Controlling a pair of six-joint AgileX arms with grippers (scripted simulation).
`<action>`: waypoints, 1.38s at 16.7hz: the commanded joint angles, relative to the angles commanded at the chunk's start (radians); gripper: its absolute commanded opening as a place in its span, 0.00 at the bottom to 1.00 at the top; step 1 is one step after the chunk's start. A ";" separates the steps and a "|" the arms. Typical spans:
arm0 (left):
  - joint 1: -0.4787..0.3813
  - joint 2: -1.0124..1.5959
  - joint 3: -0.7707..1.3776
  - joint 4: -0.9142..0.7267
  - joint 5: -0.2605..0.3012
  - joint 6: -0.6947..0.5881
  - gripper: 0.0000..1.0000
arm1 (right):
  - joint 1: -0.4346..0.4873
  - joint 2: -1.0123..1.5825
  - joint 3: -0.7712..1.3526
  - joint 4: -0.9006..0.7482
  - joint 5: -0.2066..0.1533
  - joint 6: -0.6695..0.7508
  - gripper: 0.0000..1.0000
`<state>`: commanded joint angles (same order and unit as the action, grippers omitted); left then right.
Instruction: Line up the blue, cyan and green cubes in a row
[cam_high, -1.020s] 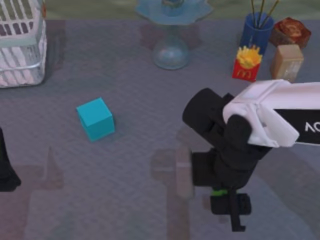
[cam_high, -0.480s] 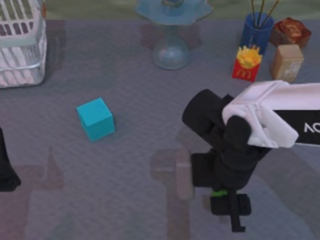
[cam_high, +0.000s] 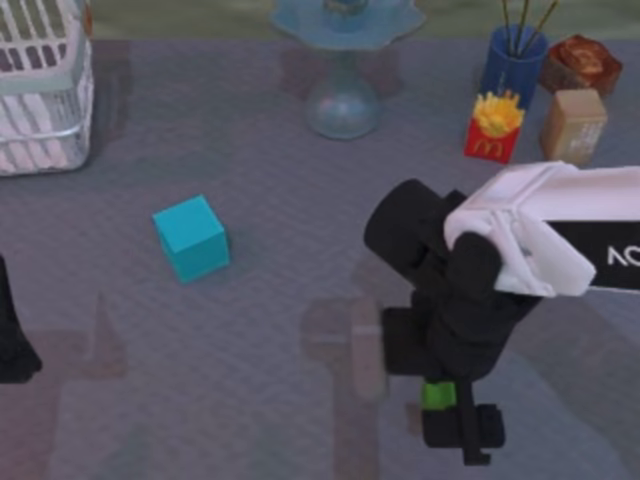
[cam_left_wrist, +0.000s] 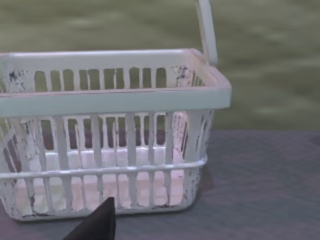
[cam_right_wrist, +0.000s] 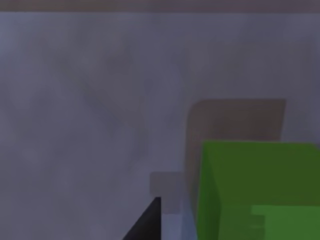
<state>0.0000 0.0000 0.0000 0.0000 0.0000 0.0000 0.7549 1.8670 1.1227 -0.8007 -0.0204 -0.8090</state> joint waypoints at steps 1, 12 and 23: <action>0.000 0.000 0.000 0.000 0.000 0.000 1.00 | 0.000 0.000 0.000 0.000 0.000 0.000 1.00; 0.000 0.000 0.000 0.000 0.000 0.000 1.00 | 0.004 -0.014 0.034 -0.042 0.000 -0.006 1.00; 0.000 0.000 0.000 0.000 0.000 0.000 1.00 | 0.001 -0.100 0.164 -0.267 -0.001 -0.008 1.00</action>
<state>0.0000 0.0000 0.0000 0.0000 0.0000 0.0000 0.7563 1.7671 1.2865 -1.0676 -0.0210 -0.8170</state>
